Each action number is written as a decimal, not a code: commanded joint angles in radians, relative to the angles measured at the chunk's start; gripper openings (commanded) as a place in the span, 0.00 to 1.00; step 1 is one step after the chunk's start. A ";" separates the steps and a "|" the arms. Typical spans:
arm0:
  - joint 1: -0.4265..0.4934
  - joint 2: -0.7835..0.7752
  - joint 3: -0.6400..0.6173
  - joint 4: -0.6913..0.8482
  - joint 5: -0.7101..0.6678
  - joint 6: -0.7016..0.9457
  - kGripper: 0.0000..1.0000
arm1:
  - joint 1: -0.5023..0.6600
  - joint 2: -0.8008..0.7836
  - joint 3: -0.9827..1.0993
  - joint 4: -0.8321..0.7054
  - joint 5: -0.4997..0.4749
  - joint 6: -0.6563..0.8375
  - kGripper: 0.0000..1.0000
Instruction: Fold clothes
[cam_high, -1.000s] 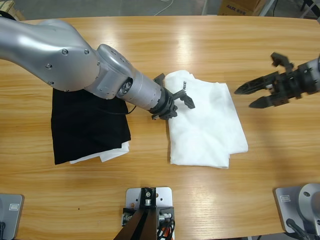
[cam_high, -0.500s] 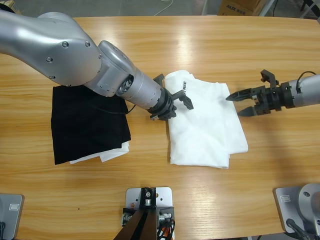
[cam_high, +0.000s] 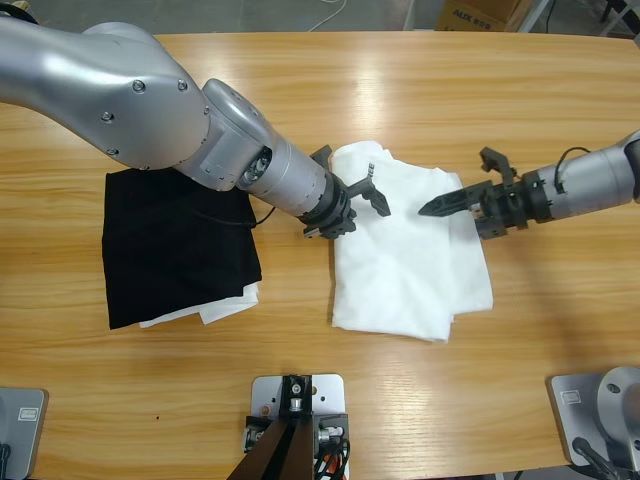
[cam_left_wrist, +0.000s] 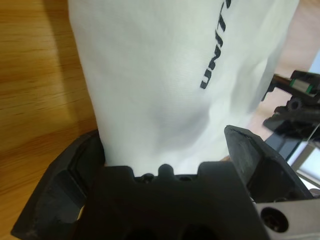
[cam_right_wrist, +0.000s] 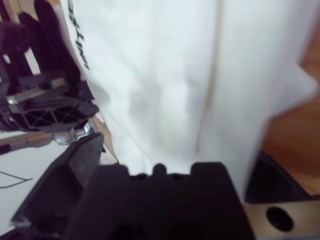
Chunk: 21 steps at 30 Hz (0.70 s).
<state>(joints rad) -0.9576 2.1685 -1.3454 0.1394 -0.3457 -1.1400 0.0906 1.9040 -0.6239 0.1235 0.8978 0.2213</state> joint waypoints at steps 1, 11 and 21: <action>0.021 0.047 -0.024 0.057 0.002 0.068 0.90 | 0.063 0.194 0.059 -0.034 -0.038 0.023 0.98; 0.022 0.095 -0.099 0.028 -0.071 0.097 0.38 | 0.064 0.202 0.060 -0.056 -0.037 0.029 0.97; 0.011 0.108 -0.108 0.044 -0.118 0.186 0.00 | 0.064 0.200 0.068 -0.078 -0.054 0.070 0.66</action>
<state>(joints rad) -0.9374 2.2099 -1.4433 0.1793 -0.4369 -1.0313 0.1283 1.9198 -0.6239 0.0665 0.8990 0.2605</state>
